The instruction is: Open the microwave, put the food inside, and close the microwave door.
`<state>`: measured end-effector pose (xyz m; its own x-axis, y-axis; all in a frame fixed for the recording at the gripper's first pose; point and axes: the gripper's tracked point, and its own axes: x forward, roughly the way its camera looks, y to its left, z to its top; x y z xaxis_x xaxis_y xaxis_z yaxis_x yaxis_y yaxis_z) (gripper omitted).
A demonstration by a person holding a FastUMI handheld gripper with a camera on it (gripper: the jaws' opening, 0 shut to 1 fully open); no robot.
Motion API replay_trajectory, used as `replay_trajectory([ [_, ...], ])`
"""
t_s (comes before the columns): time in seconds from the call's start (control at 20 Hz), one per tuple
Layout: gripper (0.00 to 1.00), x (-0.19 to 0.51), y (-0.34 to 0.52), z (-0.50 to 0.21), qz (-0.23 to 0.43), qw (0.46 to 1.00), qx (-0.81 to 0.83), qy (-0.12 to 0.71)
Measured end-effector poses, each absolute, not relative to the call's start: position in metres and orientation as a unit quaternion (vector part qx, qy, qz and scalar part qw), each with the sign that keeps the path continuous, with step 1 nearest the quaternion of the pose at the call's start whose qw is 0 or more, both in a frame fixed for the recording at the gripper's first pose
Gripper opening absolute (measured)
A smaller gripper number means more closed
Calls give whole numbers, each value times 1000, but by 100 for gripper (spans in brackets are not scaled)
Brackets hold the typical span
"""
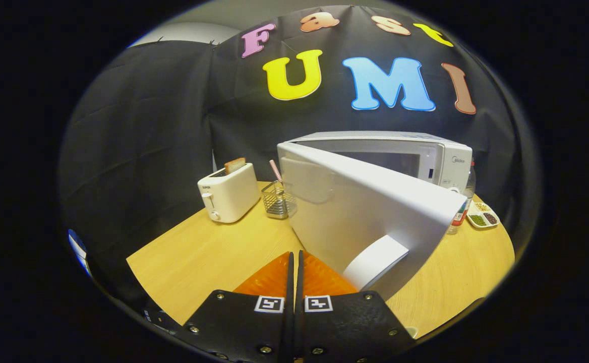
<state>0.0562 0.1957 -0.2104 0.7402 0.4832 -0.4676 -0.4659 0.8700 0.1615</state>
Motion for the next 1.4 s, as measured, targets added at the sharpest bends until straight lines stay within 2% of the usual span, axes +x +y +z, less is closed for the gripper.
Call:
replay_trajectory([
  [0.55, 1, 127, 139, -220, 198, 947, 32, 252],
  [1.4, 1, 220, 102, -236, 153, 957, 54, 242],
])
